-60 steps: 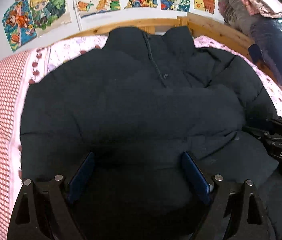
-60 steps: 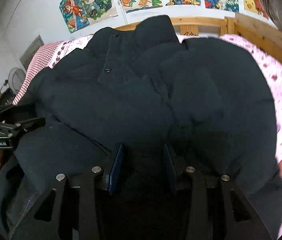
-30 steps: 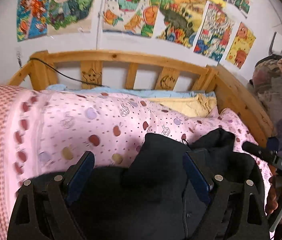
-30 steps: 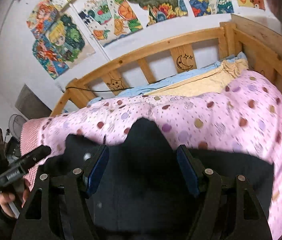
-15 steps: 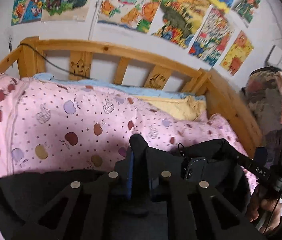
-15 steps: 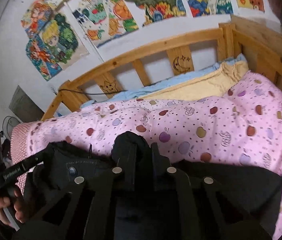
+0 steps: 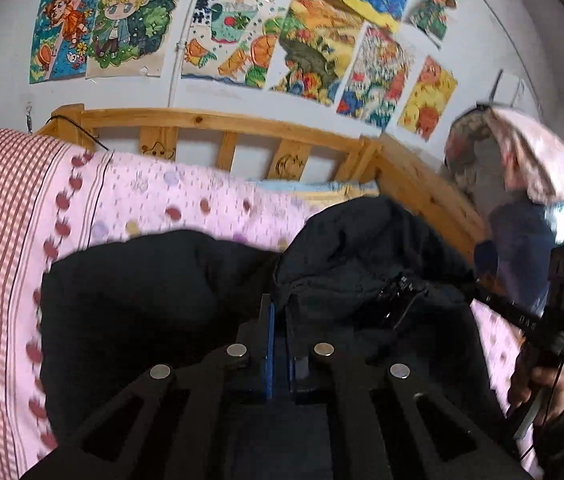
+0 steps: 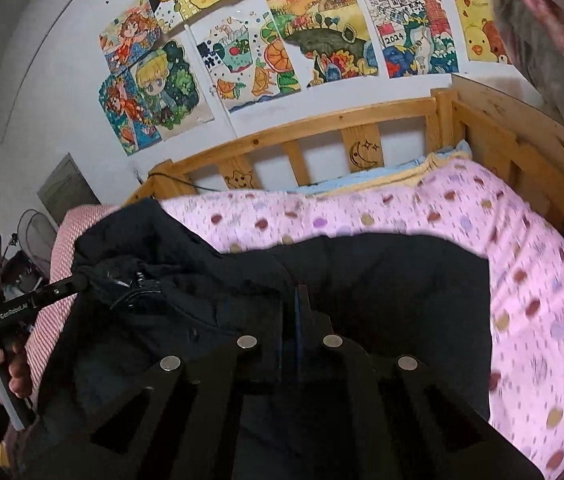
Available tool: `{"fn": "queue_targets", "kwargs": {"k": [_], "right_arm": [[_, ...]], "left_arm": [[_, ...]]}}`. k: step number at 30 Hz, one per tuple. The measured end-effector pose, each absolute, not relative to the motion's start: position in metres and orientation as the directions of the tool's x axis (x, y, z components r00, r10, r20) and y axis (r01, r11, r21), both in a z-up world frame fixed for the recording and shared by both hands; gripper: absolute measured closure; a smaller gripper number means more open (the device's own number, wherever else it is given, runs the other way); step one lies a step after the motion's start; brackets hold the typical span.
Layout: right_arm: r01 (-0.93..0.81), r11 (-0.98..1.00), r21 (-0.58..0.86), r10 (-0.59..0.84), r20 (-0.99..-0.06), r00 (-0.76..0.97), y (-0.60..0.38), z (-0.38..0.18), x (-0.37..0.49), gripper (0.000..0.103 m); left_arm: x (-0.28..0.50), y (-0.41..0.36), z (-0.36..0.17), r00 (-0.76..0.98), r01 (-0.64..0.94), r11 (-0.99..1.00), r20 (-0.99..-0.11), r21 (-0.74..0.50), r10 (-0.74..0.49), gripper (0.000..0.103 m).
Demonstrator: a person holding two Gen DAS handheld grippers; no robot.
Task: Fold large clothes
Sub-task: 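Lift the hem with both grippers and fold it over toward the collar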
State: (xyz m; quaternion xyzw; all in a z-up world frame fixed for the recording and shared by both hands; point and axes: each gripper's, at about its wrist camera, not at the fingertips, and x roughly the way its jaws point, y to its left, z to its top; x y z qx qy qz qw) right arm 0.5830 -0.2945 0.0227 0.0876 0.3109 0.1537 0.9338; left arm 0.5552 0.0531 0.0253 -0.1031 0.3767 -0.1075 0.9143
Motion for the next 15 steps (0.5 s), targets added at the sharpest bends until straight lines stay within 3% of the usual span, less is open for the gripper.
{"fn": "queue_targets", "kwargs": {"k": [8,15], "right_arm": [[-0.183,0.954,0.238,0.296,-0.644,0.706,-0.297,-0.039,0.583,0.099],[-0.143,0.963,0.231,0.265,-0.684,0.68,-0.295,-0.078,0.597,0.099]], "left_arm": [[0.556,0.045,-0.049,0.514,0.062,0.986,-0.842,-0.153,-0.162,0.1],[0.57,0.042,-0.089,0.436,0.041,0.993,-0.892,-0.111,-0.118,0.102]]}}
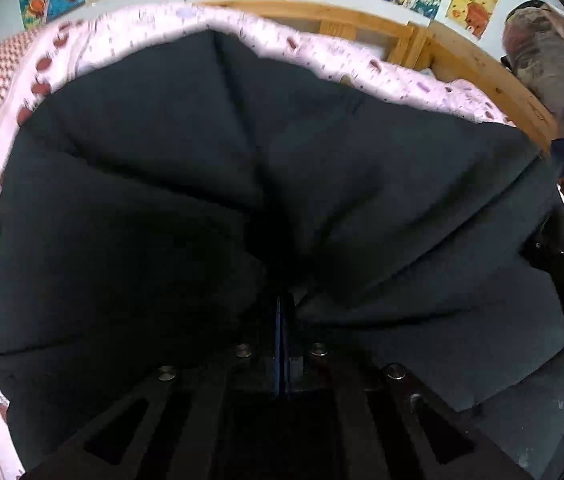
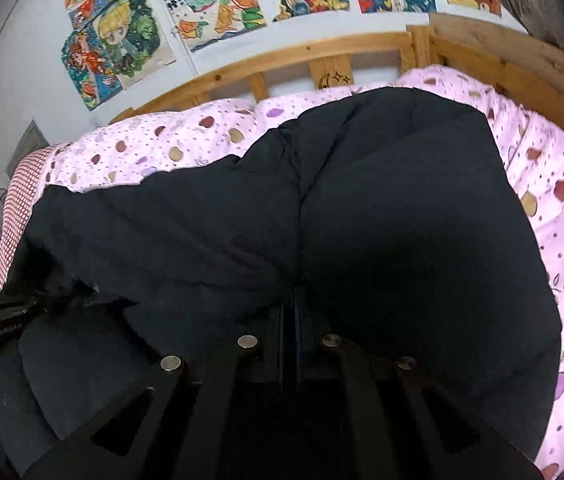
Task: Fold large clothes
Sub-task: 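Lift the hem with both grippers and fold it over toward the collar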
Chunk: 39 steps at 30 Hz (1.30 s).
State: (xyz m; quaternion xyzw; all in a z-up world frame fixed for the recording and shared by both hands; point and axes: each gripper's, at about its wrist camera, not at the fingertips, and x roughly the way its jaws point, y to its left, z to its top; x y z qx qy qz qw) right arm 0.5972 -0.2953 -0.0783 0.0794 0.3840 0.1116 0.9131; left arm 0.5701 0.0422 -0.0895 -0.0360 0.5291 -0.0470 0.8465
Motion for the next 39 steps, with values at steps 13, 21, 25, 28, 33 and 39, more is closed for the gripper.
{"fn": "queue_targets", "kwargs": {"k": [13,21,25,28,33,39], "right_arm": [[-0.178,0.96,0.216,0.274,-0.603,0.749,-0.314,-0.017,0.567,0.097],[-0.23,0.92,0.317,0.376,-0.547,0.748,-0.288,0.037,0.637,0.097],[-0.278,0.884,0.376,0.458,-0.577,0.676,-0.263,0.02,0.663,0.097],[-0.336,0.872,0.356,0.489,-0.62,0.614,-0.246,-0.001,0.664,0.097],[-0.425,0.858,0.287,0.487,-0.719,0.497,-0.233,-0.031,0.649,0.097],[-0.457,0.849,0.266,0.46,-0.797,0.391,-0.233,-0.061,0.649,0.1]], "left_arm": [[0.529,0.073,-0.007,0.67,0.048,0.986,-0.727,-0.159,-0.15,0.101],[0.613,0.043,0.039,0.699,0.095,0.953,-0.662,-0.289,-0.271,0.102],[0.646,0.019,0.023,0.646,0.151,0.924,-0.672,-0.351,-0.362,0.101],[0.65,-0.004,0.004,0.581,0.227,0.91,-0.702,-0.346,-0.412,0.102],[0.627,-0.019,-0.026,0.423,0.392,0.863,-0.771,-0.318,-0.476,0.101],[0.606,-0.024,-0.063,0.308,0.455,0.85,-0.849,-0.264,-0.429,0.101]]}}
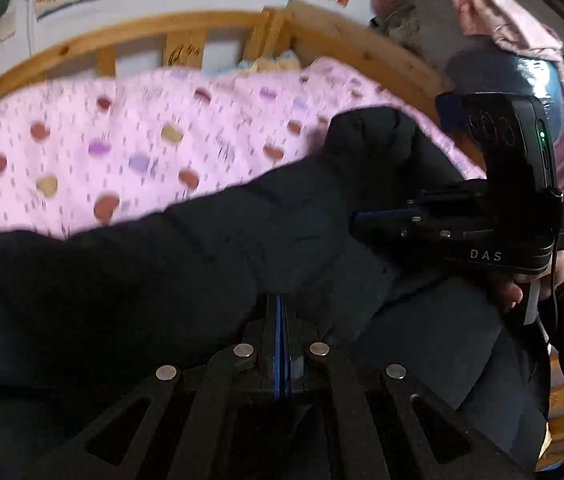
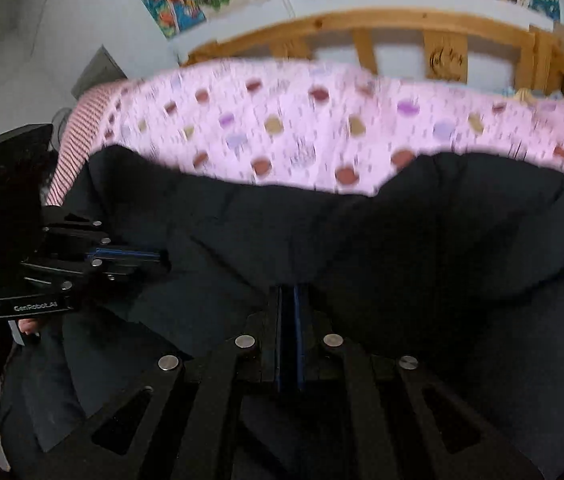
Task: Fold large clothes
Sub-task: 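Lift the hem with both grippers and fold it over toward the collar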
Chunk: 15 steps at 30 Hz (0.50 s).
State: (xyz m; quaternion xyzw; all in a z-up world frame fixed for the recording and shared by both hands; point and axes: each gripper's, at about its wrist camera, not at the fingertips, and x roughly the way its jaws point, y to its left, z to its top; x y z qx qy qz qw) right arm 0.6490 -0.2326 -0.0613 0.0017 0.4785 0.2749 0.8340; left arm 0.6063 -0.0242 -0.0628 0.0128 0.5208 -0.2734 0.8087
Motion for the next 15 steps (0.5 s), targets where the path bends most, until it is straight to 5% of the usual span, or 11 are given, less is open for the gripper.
{"fn": "queue_targets", "kwargs": {"k": [7,15], "right_arm": [[-0.438,0.875,0.208,0.405,-0.81,0.424,-0.223,-0.097,0.645,0.102],[-0.393,0.89,0.23,0.432,-0.697,0.572,-0.245,-0.063,0.611,0.099]], "left_arm": [[0.602,-0.038,-0.092,0.331,0.429,0.892,-0.893,-0.145,-0.305,0.1],[0.585,-0.022,-0.05,0.475,0.393,0.909,-0.815,-0.142,-0.333,0.1]]}}
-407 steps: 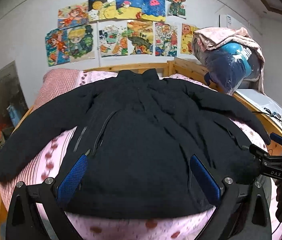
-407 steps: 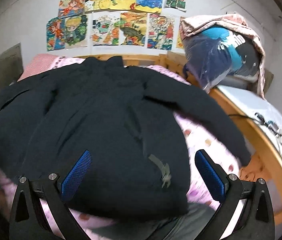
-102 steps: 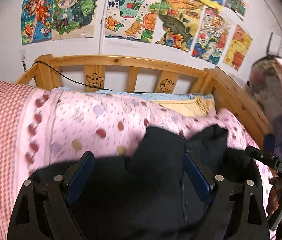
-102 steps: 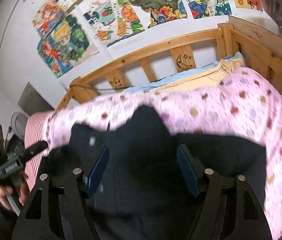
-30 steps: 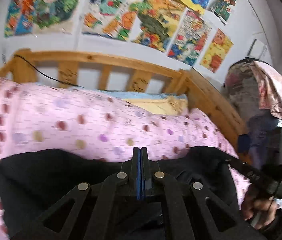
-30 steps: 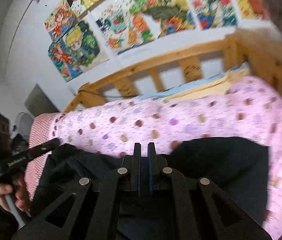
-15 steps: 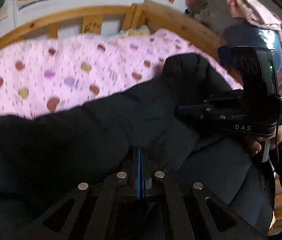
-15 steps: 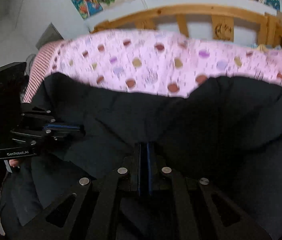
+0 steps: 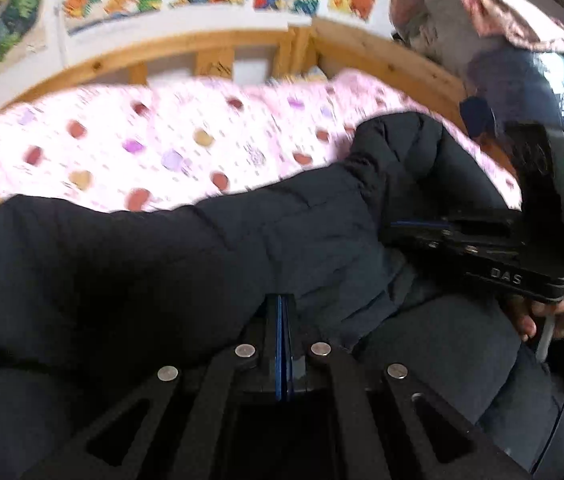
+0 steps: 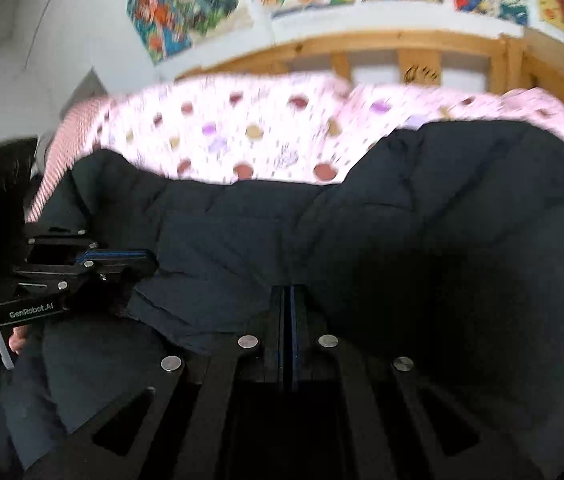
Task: Fold large clothes
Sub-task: 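Lift the hem with both grippers and fold it over toward the collar, then open both grippers to release the folded jacket and withdraw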
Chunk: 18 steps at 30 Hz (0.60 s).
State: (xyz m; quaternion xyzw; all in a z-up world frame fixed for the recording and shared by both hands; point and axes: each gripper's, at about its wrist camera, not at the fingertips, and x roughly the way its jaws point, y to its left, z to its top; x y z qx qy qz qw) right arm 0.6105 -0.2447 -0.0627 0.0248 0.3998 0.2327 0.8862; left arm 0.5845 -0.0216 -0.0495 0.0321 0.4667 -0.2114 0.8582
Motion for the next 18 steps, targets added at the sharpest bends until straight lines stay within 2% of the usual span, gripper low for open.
{"fn": "queue_targets", "kwargs": {"k": [5,8,10,15,18], "right_arm": [[-0.328,0.922,0.203,0.376,-0.667,0.643,-0.258,-0.037,0.586,0.099],[-0.3,0.928,0.221,0.37,-0.642,0.672,-0.273,-0.022,0.571,0.099],[-0.291,0.93,0.223,0.365,-0.628,0.687,-0.28,-0.01,0.559,0.098],[-0.294,0.932,0.21,0.361,-0.597,0.716,-0.285,0.012,0.534,0.071],[-0.304,0.934,0.186,0.354,-0.578,0.735,-0.286,0.025,0.516,0.071]], "left_arm": [[0.568,-0.016,-0.017,0.544,0.328,0.94,-0.794,-0.097,-0.271,0.096],[0.555,-0.008,-0.006,0.569,0.278,0.955,-0.784,-0.101,-0.248,0.078],[0.543,-0.002,0.003,0.588,0.25,0.961,-0.771,-0.114,-0.245,0.071],[0.513,0.001,0.026,0.63,0.221,0.969,-0.743,-0.107,-0.226,0.043],[0.496,0.001,0.042,0.655,0.217,0.97,-0.721,-0.107,-0.226,0.04]]}}
